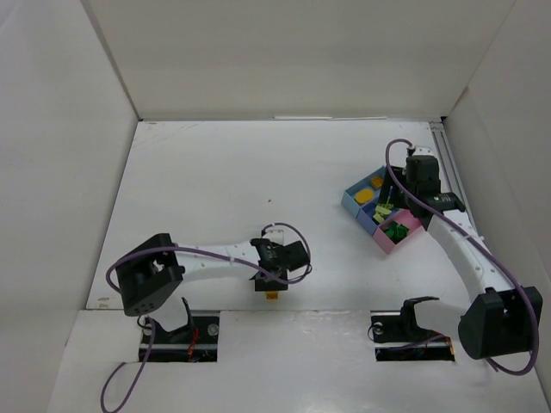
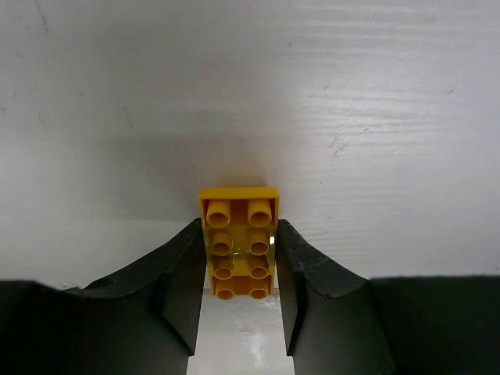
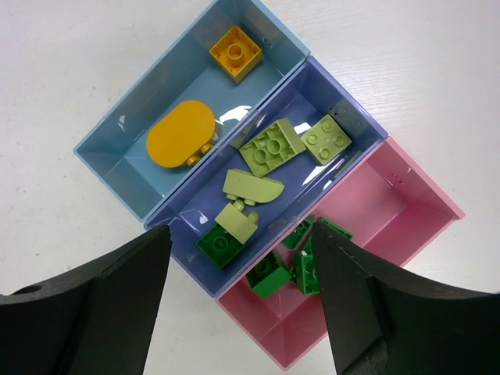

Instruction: Sort the legos into containers by color

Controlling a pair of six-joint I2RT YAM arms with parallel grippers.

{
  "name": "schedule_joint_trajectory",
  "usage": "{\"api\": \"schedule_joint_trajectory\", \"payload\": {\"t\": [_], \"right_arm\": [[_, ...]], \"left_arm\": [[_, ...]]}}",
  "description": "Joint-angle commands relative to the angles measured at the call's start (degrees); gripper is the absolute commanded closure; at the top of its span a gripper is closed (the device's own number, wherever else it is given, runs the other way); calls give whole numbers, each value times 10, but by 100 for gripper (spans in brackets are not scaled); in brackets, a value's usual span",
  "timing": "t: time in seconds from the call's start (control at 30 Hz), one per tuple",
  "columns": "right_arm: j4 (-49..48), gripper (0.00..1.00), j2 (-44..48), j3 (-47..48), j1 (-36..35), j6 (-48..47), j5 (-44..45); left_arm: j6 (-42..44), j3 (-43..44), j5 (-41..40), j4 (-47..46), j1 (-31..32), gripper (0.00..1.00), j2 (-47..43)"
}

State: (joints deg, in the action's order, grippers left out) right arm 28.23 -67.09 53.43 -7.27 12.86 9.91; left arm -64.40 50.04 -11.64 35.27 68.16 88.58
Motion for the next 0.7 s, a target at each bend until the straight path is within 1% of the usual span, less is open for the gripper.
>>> {"api": "schedule_joint_trajectory", "payload": {"t": [0.0,0.03,0.07,0.13,0.17,0.23,0.27,0.3,0.37,0.4,0.43,0.53,0.57,0.6,0.63,0.67], "right_arm": [[-22,23,16,-9,-6,1,3],[-22,23,16,-9,-6,1,3],[-22,23,22,-9,-6,1,3],[-22,23,28,-9,-6,1,18],[-22,23,39,-9,-6,7,18],[-10,23,53,-9,-6,15,40],[-10,23,62,-9,-6,24,46],[-5,23,84,-9,-6,39,55],[10,23,111,-9,-6,53,97],[17,23,123,-9,-6,53,109],[37,23,149,-9,-6,71,131],[59,21,196,-3,-1,77,143],[70,21,208,-3,-1,82,143],[70,21,218,-3,-1,82,143],[79,21,238,-3,-1,82,143],[87,21,248,-3,-1,82,143]], "left_arm": [[19,49,-46,28,1,69,5],[31,71,-52,28,1,73,5],[42,82,-58,28,1,75,12],[62,108,-80,28,1,84,22],[96,141,-87,28,-9,88,34],[130,181,-126,36,-23,88,46],[152,218,-137,36,-33,88,51],[214,235,-144,-5,-57,88,59],[275,268,-127,-54,-87,89,69],[299,310,-119,-75,-114,91,85],[345,330,-103,-115,-124,91,94],[417,409,-86,-191,-137,91,139],[439,434,-78,-201,-142,91,154],[479,458,-78,-210,-142,91,171],[493,516,-72,-210,-142,91,209],[504,546,-72,-210,-142,91,230]]}}
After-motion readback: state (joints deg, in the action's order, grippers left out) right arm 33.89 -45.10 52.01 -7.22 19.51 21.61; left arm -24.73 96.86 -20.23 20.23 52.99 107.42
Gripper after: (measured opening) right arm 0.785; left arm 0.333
